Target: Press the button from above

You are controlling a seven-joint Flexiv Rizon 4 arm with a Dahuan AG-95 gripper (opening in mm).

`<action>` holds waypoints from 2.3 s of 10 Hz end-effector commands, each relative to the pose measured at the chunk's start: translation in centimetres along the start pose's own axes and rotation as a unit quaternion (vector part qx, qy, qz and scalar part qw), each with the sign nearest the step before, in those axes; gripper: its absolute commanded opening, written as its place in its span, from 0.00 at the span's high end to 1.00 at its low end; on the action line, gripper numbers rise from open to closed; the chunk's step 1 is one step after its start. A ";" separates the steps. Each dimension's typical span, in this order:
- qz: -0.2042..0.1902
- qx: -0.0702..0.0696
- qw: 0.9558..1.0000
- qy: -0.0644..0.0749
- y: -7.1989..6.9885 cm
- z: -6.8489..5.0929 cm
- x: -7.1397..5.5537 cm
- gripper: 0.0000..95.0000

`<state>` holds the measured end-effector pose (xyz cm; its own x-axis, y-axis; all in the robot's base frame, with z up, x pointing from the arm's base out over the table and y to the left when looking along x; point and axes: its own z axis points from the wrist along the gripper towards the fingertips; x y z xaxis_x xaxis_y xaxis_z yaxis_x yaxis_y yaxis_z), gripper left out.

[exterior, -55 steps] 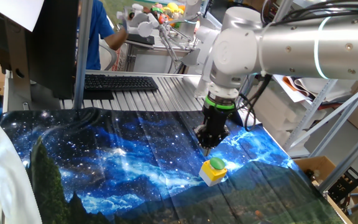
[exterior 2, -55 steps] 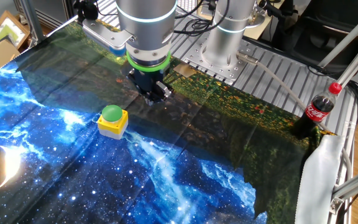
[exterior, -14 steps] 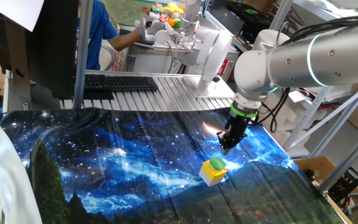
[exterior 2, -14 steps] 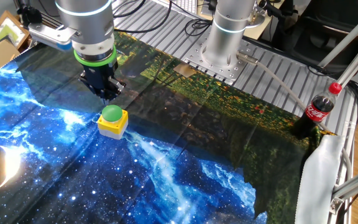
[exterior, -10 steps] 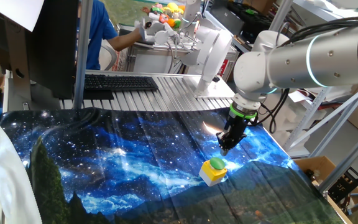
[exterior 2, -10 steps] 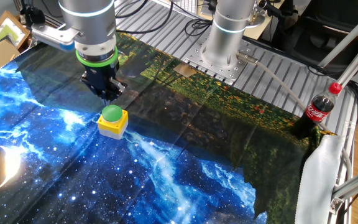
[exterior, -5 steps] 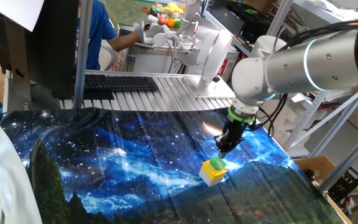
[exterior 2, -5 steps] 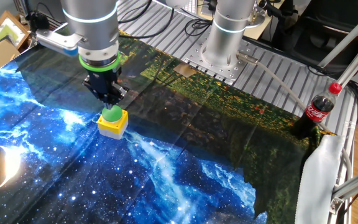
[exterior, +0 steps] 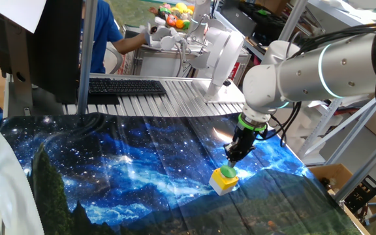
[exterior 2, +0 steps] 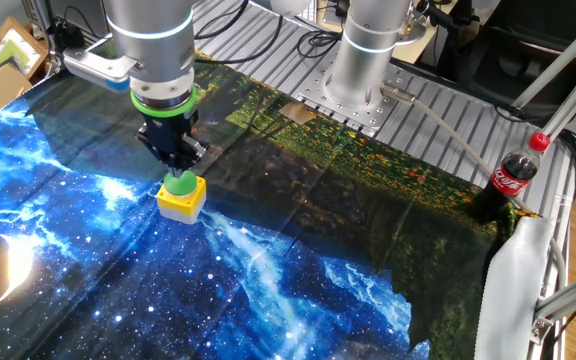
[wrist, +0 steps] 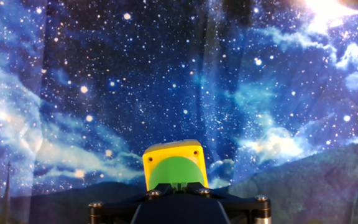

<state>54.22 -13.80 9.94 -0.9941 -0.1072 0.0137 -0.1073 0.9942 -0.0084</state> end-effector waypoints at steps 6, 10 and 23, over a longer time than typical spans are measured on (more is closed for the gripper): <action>0.001 0.000 1.000 -0.002 0.1 0.4 0.0 1.00; 0.002 -0.001 1.000 -0.004 0.1 0.6 0.0 1.00; 0.009 0.001 1.000 -0.002 0.2 0.3 -0.1 1.00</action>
<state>54.38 -13.55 9.64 -0.9959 -0.0892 0.0130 -0.0894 0.9959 -0.0112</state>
